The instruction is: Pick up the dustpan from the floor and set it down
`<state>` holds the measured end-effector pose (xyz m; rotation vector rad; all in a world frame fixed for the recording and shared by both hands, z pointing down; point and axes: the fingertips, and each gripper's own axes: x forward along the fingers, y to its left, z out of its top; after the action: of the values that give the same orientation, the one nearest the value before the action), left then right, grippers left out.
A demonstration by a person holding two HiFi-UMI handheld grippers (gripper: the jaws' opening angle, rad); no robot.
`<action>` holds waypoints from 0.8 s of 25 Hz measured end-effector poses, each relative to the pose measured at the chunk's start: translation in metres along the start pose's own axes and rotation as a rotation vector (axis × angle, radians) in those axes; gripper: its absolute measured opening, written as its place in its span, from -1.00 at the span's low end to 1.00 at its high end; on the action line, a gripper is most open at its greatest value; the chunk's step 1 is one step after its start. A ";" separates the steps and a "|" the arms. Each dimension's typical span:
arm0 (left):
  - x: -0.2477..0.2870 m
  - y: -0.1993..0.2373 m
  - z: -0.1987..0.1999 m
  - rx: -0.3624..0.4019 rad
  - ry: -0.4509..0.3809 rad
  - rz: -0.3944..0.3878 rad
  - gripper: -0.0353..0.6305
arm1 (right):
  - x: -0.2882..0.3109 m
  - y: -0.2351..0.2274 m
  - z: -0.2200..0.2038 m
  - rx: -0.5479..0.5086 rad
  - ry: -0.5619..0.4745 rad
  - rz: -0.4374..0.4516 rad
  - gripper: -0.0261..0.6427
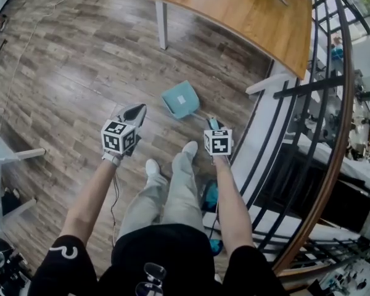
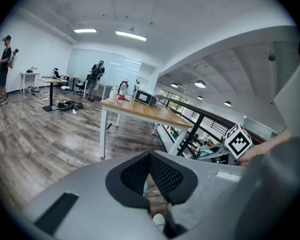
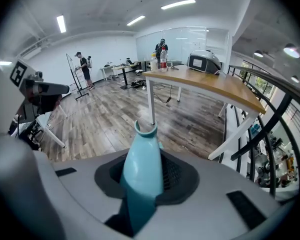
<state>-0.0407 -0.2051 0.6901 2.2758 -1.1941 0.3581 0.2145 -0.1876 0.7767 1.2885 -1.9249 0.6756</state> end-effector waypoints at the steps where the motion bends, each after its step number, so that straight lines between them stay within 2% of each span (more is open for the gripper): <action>1: -0.004 -0.001 0.007 0.001 -0.008 0.000 -0.90 | -0.006 0.003 0.008 -0.003 -0.011 -0.002 -0.67; 6: -0.028 -0.015 0.044 0.011 -0.061 -0.010 -0.90 | -0.036 0.013 0.046 -0.005 -0.061 -0.020 -0.67; 10: -0.051 -0.018 0.062 0.040 -0.099 -0.009 -0.90 | -0.065 0.026 0.078 -0.011 -0.122 -0.021 -0.67; 13: -0.066 -0.020 0.072 0.034 -0.112 -0.007 -0.90 | -0.086 0.035 0.100 -0.001 -0.153 -0.024 -0.67; 20: -0.098 -0.014 0.115 0.077 -0.172 0.000 -0.90 | -0.123 0.061 0.155 -0.024 -0.219 -0.006 -0.67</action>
<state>-0.0870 -0.1982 0.5460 2.4134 -1.2850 0.2155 0.1464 -0.2126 0.5828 1.4007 -2.0959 0.5246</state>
